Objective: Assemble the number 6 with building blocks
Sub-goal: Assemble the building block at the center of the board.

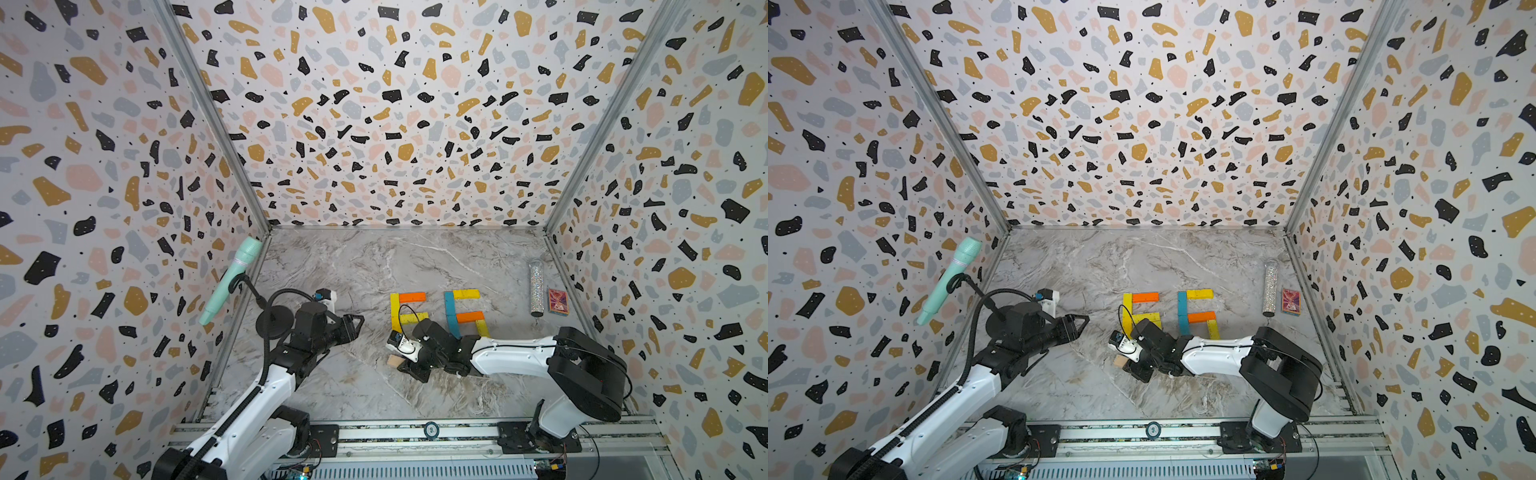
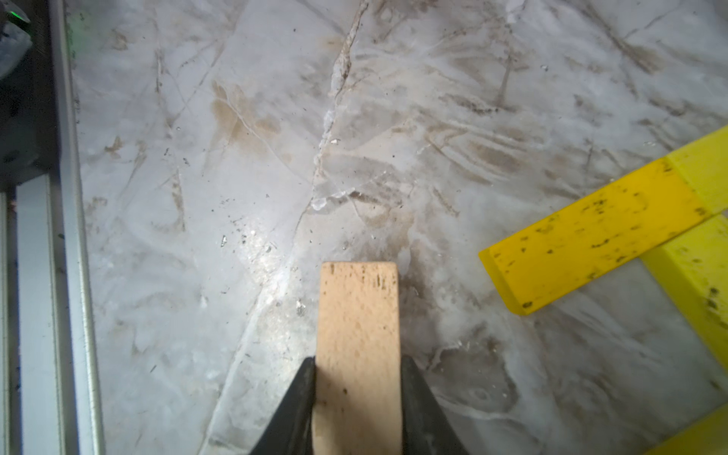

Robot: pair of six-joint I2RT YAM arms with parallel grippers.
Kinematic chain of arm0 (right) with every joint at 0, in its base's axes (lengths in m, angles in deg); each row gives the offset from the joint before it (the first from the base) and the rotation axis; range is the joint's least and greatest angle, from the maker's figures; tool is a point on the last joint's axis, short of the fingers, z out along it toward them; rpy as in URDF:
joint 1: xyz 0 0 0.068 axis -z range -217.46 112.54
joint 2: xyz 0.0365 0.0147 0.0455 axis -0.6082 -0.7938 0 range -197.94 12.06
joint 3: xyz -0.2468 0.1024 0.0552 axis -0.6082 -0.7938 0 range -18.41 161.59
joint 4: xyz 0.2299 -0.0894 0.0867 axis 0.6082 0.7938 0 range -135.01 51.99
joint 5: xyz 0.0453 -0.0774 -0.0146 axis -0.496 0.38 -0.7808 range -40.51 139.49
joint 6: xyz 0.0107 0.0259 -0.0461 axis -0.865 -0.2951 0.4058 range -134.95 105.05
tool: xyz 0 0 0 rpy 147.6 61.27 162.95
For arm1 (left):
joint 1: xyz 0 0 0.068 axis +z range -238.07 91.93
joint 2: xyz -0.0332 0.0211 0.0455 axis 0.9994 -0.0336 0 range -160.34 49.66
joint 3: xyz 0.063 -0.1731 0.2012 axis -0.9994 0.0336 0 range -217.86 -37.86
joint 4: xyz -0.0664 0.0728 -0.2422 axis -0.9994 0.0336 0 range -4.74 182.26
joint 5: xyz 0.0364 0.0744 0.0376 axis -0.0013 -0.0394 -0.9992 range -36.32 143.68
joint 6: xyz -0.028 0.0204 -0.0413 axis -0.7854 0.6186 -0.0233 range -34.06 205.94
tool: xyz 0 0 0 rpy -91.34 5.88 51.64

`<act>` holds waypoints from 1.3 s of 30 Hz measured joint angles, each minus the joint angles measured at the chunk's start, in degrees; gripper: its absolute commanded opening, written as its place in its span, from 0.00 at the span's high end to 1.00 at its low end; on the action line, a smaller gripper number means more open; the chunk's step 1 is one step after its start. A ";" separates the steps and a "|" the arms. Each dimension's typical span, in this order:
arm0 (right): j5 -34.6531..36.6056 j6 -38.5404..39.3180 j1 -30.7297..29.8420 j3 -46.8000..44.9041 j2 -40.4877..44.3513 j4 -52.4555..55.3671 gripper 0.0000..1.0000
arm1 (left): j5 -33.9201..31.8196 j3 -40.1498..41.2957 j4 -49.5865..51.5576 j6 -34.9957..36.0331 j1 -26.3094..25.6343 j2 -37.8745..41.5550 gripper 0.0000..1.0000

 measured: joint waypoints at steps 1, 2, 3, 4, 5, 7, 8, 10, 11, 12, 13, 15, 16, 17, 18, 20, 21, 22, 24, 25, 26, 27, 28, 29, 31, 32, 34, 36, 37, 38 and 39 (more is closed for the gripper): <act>0.20 0.42 0.00 0.02 -0.13 0.02 0.76 | -0.42 1.16 -0.42 -0.68 -0.55 0.02 0.56; 0.37 0.74 0.00 0.04 -0.39 -0.04 0.75 | -0.76 2.23 -0.90 -1.49 -1.11 0.11 0.58; 0.55 1.03 -0.02 0.15 -0.83 -0.02 0.74 | -1.03 3.17 -1.36 -2.19 -1.66 0.20 0.59; 0.70 1.33 -0.11 0.44 -1.62 0.04 0.73 | -1.38 4.09 -1.75 -3.02 -2.25 0.35 0.60; 0.94 1.64 -0.15 0.70 -2.54 0.00 0.72 | -1.81 4.85 -2.19 -3.80 -3.04 0.46 0.61; 1.49 2.08 -0.37 0.85 -3.98 0.00 0.65 | -2.43 6.03 -3.39 -5.29 -4.70 0.46 0.62; 1.73 2.19 -0.44 0.87 -4.33 -0.02 0.61 | -2.67 6.51 -3.91 -5.79 -5.40 0.46 0.62; 2.40 2.64 -0.76 1.20 -4.52 0.17 0.52 | -3.41 7.48 -5.29 -7.17 -7.15 0.31 0.63; 2.84 2.80 -0.90 1.44 -4.55 0.44 0.49 | -3.72 7.82 -5.84 -7.78 -7.89 0.15 0.63; 3.19 2.80 -1.01 1.64 -4.57 0.55 0.46 | -3.93 8.15 -6.38 -8.31 -8.59 -0.02 0.64; 3.54 2.78 -1.09 1.86 -4.57 0.76 0.44 | -4.22 8.52 -6.99 -8.81 -9.29 -0.22 0.66; 4.72 2.05 -1.14 2.40 -4.55 1.38 0.42 | -4.81 9.03 -7.72 -9.70 -10.25 -0.55 0.71; 5.44 1.18 -1.20 2.71 -4.46 1.77 0.42 | -5.14 9.29 -7.98 -10.10 -10.67 -0.63 0.74; 6.08 0.13 -1.22 3.04 -4.20 2.38 0.42 | -5.33 9.46 -8.09 -10.19 -10.93 -0.63 0.76; 6.71 -1.66 -1.18 3.65 -3.76 3.61 0.43 | -5.51 9.73 -8.39 -10.45 -11.26 -0.63 0.79; 7.02 -5.44 -0.61 5.40 -2.71 6.19 0.48 | -5.88 10.23 -8.81 -11.02 -11.80 -0.63 0.86; 7.06 -7.82 -0.17 6.47 -2.12 7.50 0.52 | -6.01 10.58 -9.01 -11.26 -12.02 -0.63 0.87; 7.04 -10.21 0.28 7.48 -1.38 8.59 0.56 | -6.16 11.15 -9.55 -11.50 -12.44 -0.63 0.88; 6.38 -14.62 0.81 8.26 0.46 9.46 0.63 | -6.10 12.39 -10.93 -11.78 -13.25 -0.66 0.89; 5.31 -16.85 1.22 8.04 1.90 9.49 0.67 | -5.84 13.14 -11.78 -11.93 -13.68 -0.83 0.89; 4.42 -18.58 1.36 7.54 3.08 9.29 0.70 | -5.53 13.68 -12.50 -12.09 -14.08 -1.27 0.90; 3.23 -20.61 1.33 6.54 4.52 8.72 0.73 | -5.25 14.19 -13.42 -12.13 -14.51 -2.01 0.90; 2.08 -22.08 1.14 5.22 5.95 7.93 0.76 | -5.09 14.56 -14.23 -12.17 -15.13 -2.91 0.90; 1.20 -23.61 0.87 3.98 7.04 7.23 0.77 | -4.98 14.86 -14.99 -12.31 -15.72 -3.67 0.91; -0.11 -25.66 0.24 1.60 8.28 6.29 0.80 | -4.90 15.34 -16.76 -12.61 -17.22 -5.25 0.92; -0.70 -26.60 -0.17 0.48 8.37 5.68 0.81 | -4.90 15.61 -17.79 -12.72 -17.94 -5.90 0.92; -1.38 -27.93 -0.92 -1.55 8.22 4.44 0.82 | -4.92 15.85 -19.10 -12.87 -18.97 -6.62 0.92; -2.08 -28.87 -1.70 -3.39 7.69 2.89 0.82 | -4.87 16.04 -20.72 -13.00 -19.56 -7.15 0.93; -2.25 -29.11 -2.01 -3.78 7.21 2.51 0.82 | -4.76 16.11 -21.44 -12.98 -19.76 -7.50 0.93; -2.47 -29.40 -2.38 -4.07 6.40 1.81 0.83 | -4.68 16.11 -22.03 -13.00 -19.91 -8.00 0.94; -2.64 -29.70 -2.78 -4.20 5.38 1.20 0.83 | -4.72 16.17 -22.56 -13.00 -20.15 -8.48 0.94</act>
